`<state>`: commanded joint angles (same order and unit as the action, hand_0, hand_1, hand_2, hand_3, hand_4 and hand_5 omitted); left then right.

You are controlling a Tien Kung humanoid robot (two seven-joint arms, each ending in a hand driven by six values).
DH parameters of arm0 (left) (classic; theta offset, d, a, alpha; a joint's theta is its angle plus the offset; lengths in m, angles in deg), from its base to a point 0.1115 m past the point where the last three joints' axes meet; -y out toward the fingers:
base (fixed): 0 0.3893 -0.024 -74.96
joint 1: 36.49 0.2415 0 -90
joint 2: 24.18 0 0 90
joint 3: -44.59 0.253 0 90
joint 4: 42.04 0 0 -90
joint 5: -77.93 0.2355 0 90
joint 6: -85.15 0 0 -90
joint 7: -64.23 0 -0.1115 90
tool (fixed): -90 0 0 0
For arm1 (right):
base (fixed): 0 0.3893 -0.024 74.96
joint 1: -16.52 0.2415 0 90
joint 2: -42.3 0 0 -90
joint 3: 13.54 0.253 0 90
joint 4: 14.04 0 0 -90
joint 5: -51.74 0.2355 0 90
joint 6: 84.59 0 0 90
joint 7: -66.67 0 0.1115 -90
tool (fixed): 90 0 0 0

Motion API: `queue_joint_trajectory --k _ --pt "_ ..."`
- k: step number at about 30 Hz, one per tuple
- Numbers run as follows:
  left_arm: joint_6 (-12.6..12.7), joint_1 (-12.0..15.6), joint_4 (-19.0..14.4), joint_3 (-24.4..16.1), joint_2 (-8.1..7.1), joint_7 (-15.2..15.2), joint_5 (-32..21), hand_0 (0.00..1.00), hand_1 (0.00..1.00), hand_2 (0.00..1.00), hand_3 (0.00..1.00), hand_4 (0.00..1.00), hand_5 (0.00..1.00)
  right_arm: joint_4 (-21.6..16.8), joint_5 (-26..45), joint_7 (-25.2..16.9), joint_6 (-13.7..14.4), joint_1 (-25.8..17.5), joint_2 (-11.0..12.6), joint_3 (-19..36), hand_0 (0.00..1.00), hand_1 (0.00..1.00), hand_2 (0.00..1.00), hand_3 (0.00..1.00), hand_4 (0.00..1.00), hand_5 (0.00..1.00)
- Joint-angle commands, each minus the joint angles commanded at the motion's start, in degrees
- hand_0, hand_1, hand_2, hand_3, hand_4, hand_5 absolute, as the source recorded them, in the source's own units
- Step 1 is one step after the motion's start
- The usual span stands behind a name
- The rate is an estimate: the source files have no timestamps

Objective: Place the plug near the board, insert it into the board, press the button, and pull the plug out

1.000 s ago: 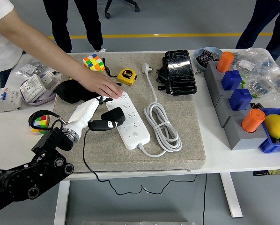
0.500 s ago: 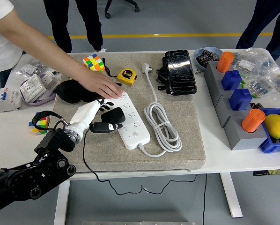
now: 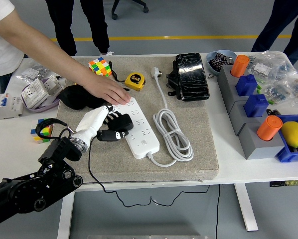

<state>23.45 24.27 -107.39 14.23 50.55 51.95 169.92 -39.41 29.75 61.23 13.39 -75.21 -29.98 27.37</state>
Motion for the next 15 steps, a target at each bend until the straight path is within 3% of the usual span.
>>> queue_joint_trajectory --k 5,6,11,12,15 --pt "0.2 -0.1 0.1 0.1 0.04 0.0 -0.1 0.408 0.503 0.536 0.550 0.839 0.195 0.0 0.0 0.0 0.0 0.0 0.1 -0.1 0.567 0.643 0.613 0.538 0.914 0.463" --pt "0.3 -0.1 0.1 0.1 0.04 0.1 -0.1 0.356 0.463 0.509 0.532 0.820 0.201 0.0 0.0 0.0 0.0 0.0 0.1 -0.1 0.567 0.642 0.613 0.538 0.914 0.463" --pt "0.6 -0.2 0.1 0.0 0.09 0.1 0.1 0.356 0.463 0.509 0.532 0.820 0.201 0.0 0.0 0.0 0.0 -0.1 0.1 -0.3 0.567 0.642 0.613 0.538 0.914 0.463" --pt "0.8 -0.2 0.1 -0.1 0.10 0.2 0.1 0.302 0.408 0.454 0.505 0.784 0.167 0.0 0.0 0.0 0.0 0.0 0.1 -0.3 0.567 0.643 0.613 0.537 0.914 0.463" --pt "1.2 -0.3 0.0 0.0 0.11 0.5 -0.1 0.302 0.408 0.454 0.505 0.784 0.167 0.0 0.0 0.0 0.0 0.0 0.1 -0.2 0.567 0.643 0.613 0.537 0.914 0.463"
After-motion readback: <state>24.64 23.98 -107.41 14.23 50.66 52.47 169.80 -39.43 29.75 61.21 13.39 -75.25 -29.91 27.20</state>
